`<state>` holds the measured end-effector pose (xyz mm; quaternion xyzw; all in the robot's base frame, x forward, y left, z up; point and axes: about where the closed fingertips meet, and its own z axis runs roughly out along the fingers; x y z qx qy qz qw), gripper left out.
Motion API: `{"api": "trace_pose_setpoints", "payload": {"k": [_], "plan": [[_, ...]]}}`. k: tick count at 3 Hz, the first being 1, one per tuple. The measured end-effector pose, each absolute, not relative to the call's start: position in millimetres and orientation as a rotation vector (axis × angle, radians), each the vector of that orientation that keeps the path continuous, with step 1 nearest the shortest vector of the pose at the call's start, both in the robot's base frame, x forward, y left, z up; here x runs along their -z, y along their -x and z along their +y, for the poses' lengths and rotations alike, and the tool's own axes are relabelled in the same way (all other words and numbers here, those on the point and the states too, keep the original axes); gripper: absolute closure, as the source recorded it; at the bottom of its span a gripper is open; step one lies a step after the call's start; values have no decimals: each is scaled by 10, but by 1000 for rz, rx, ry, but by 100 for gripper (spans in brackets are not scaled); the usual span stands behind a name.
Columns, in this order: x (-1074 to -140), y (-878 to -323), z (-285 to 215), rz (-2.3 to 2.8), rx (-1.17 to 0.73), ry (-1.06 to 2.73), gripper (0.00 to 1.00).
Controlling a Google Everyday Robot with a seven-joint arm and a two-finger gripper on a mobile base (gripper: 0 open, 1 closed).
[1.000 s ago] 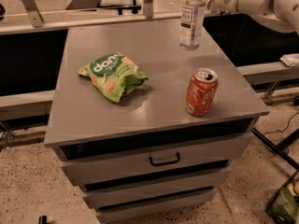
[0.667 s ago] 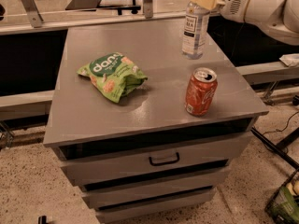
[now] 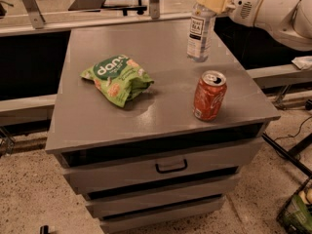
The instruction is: Move blue plastic bottle near coke can
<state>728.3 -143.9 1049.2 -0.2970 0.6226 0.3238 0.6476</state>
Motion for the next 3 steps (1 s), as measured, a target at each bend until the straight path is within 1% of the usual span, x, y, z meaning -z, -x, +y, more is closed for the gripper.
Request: {"api": "trace_pose_setpoints", "payload": {"k": [3], "plan": [[-10350,-6518,-1722,1292,-823,865,100]]}}
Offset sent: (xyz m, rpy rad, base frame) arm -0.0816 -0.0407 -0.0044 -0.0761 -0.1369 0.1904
